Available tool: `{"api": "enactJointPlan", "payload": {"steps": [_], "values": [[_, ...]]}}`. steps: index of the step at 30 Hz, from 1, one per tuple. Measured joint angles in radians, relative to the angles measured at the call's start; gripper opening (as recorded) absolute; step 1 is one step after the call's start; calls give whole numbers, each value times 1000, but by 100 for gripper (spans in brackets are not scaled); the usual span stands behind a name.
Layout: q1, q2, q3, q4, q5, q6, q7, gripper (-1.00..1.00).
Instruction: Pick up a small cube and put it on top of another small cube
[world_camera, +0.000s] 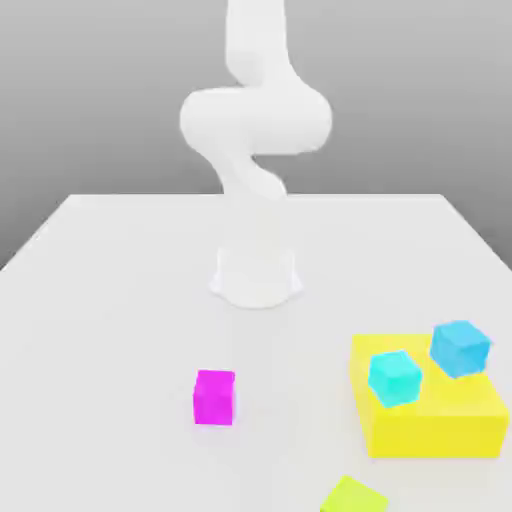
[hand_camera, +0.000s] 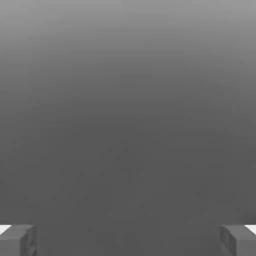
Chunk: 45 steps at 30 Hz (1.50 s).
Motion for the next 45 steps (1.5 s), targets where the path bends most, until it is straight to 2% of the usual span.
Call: {"api": "enactJointPlan", "payload": {"steps": [10, 18, 23, 28, 33, 34, 40, 45], "values": [[137, 370, -70, 5, 79, 102, -286, 0], [195, 659, -69, 9, 127, 184, -501, 0], [213, 836, -55, 10, 115, 238, -605, 0], [226, 1008, -46, 10, 56, 294, -677, 0], [222, 1188, -33, 36, 50, 416, -705, 0], [219, 1211, -30, 41, 52, 434, -707, -100], [218, 1222, -28, 43, 53, 441, -708, -100], [228, 1085, -43, 15, 36, 332, -695, -100]]}}
